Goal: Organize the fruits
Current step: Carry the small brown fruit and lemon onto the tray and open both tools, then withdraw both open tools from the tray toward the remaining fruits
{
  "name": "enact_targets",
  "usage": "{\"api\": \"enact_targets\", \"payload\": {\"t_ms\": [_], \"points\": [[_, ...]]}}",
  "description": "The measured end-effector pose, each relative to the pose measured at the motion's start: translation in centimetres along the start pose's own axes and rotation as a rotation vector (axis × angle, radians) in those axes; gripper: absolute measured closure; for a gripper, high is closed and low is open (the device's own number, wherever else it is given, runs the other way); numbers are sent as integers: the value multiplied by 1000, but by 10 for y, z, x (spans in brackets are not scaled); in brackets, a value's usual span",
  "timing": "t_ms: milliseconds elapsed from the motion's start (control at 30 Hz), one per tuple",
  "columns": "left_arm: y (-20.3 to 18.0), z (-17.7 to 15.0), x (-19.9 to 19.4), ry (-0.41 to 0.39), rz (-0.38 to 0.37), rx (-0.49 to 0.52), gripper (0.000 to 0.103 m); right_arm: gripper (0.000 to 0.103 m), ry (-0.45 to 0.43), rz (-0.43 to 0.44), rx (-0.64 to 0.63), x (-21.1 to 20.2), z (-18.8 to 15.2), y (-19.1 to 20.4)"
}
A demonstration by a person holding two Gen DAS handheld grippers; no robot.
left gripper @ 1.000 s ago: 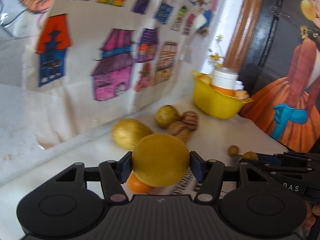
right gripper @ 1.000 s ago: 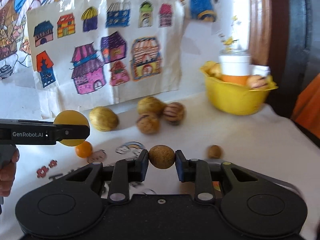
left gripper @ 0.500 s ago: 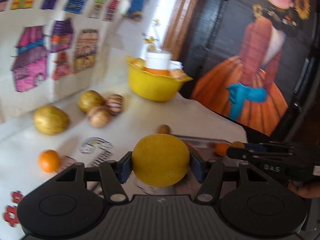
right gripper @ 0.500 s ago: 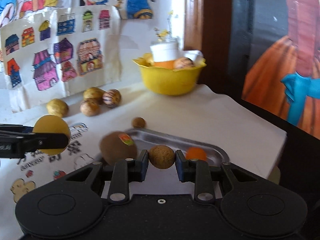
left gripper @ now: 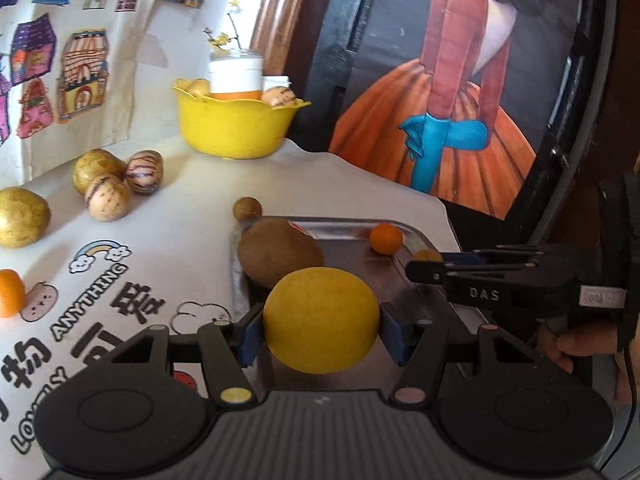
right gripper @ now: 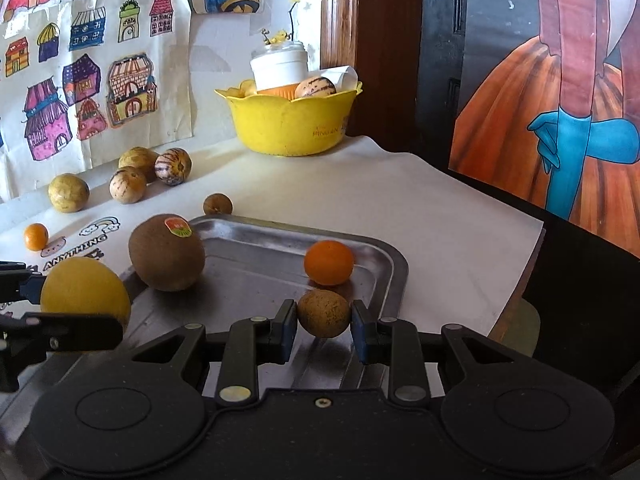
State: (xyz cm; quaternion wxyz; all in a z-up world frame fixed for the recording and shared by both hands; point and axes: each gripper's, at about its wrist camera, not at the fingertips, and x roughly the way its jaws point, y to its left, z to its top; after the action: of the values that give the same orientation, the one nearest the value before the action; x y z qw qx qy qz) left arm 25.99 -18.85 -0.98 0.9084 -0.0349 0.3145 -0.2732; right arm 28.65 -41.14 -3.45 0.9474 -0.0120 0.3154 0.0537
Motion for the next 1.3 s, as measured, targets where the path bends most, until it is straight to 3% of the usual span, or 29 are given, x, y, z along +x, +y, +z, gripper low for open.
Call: {"api": "enact_targets", "payload": {"t_ms": [867,967,1300], "points": [[0,-4,12,44,-3,6,36,70,-13,-7,-27,7,-5,2],[1,-3,4,19,-14,-9,26,65,-18,-5,-28,0,-2,1],[9,-8,-43,-42,-10,-132,17,46,-74,-7,-25,-47,8,-5]]}}
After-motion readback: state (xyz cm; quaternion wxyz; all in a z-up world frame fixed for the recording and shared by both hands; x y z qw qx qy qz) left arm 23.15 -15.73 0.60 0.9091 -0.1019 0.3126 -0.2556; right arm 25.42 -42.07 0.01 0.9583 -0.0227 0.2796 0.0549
